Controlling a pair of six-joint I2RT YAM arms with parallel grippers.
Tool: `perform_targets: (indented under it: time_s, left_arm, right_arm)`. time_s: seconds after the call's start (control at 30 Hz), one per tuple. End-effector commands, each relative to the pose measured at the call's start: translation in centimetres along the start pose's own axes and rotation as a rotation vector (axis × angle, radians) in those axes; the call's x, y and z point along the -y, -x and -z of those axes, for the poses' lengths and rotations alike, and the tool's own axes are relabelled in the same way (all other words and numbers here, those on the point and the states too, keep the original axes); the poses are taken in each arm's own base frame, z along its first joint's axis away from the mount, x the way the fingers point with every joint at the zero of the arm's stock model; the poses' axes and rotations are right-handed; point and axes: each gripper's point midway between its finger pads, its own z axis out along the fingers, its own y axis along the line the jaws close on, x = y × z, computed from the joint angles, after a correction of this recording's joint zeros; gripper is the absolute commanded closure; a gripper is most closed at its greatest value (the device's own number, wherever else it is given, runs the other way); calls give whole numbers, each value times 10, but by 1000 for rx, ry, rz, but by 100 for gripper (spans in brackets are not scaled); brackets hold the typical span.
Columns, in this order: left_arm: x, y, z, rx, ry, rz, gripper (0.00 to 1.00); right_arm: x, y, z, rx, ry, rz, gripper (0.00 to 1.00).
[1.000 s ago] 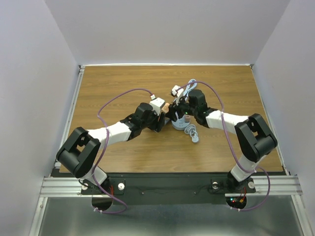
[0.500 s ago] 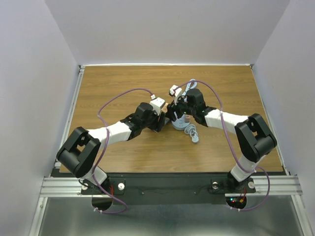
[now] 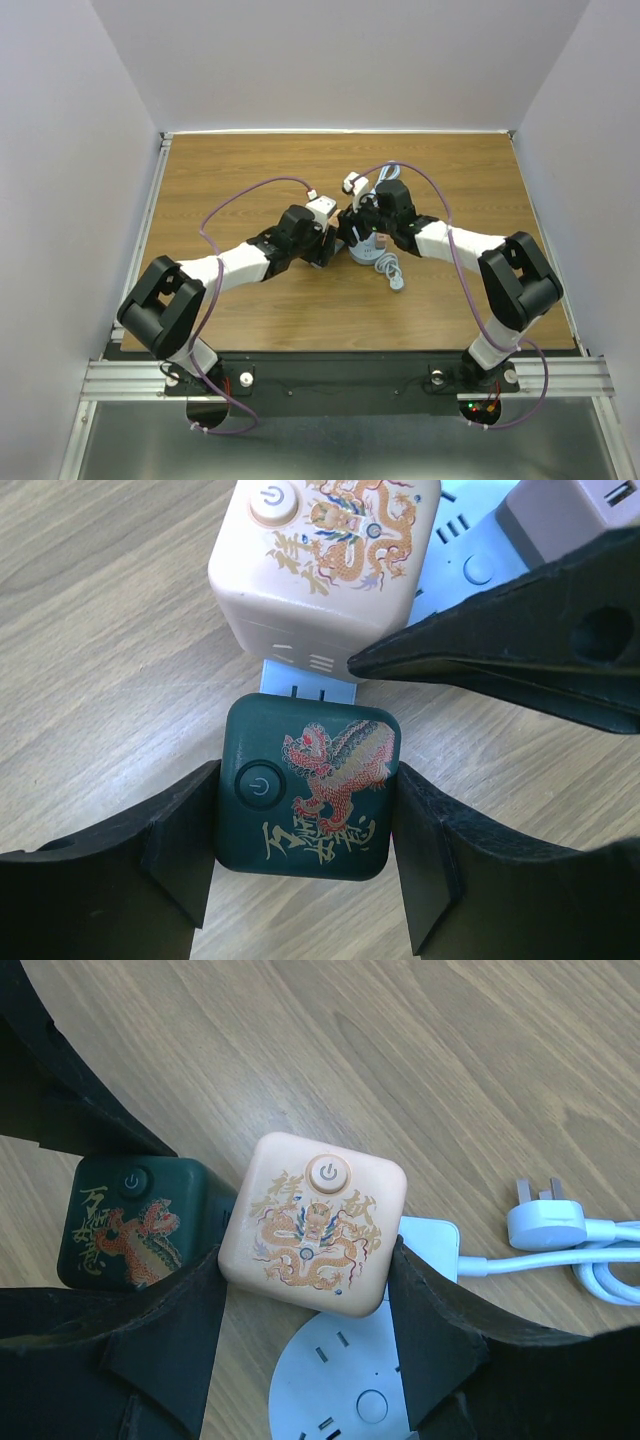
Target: Insert the plug
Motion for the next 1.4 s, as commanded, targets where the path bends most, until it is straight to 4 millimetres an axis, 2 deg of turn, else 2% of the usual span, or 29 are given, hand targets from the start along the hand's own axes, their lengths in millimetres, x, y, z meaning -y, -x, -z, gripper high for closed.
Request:
perform_targets:
  time_s: [0.0, 0.03, 0.13, 0.27, 0.33, 0.53, 0.63, 0.67, 0.77, 0.8, 0.87, 1.07, 1.17, 1.37]
  left_arm:
    - [-2, -48, 1, -198, 62, 52, 100]
    - [-9, -43, 1, -188, 99, 60, 100]
    - [-16, -48, 6, -228, 148, 72, 100]
    - [-25, -51, 10, -238, 189, 52, 100]
    - [-20, -48, 11, -220, 162, 55, 100]
    - [2, -36, 14, -164, 34, 61, 100]
    - [10, -29, 15, -114, -13, 59, 100]
    - [13, -28, 15, -106, -36, 63, 100]
    - [17, -28, 15, -86, -60, 65, 100]
    - [19, -28, 15, -85, -71, 65, 100]
    - [22, -26, 15, -77, -87, 64, 100]
    - [23, -26, 18, -64, -99, 62, 100]
    - [25, -25, 18, -61, -107, 62, 100]
    - [29, -24, 17, -50, -128, 69, 100]
  right_arm:
    - [14, -102, 21, -368, -114, -60, 100]
    - [14, -98, 20, -360, -111, -56, 99]
    - [15, -94, 20, -350, -112, -48, 99]
    - [24, -98, 22, -369, -156, -16, 99]
    - [27, -101, 22, -381, -172, -14, 99]
    - [25, -87, 12, -340, -132, -15, 99]
    - [20, -78, 3, -311, -98, -37, 93]
    - [17, -75, 0, -294, -83, -52, 86]
    - [15, -64, -5, -241, -71, -67, 78]
    - [13, -63, -3, -236, -70, -83, 72]
    - [13, -55, -7, -193, -67, -81, 64]
    - [16, -53, 2, -187, -95, -68, 56]
    - [15, -59, 6, -197, -95, -53, 52]
    - [13, -62, 4, -204, -85, -58, 42]
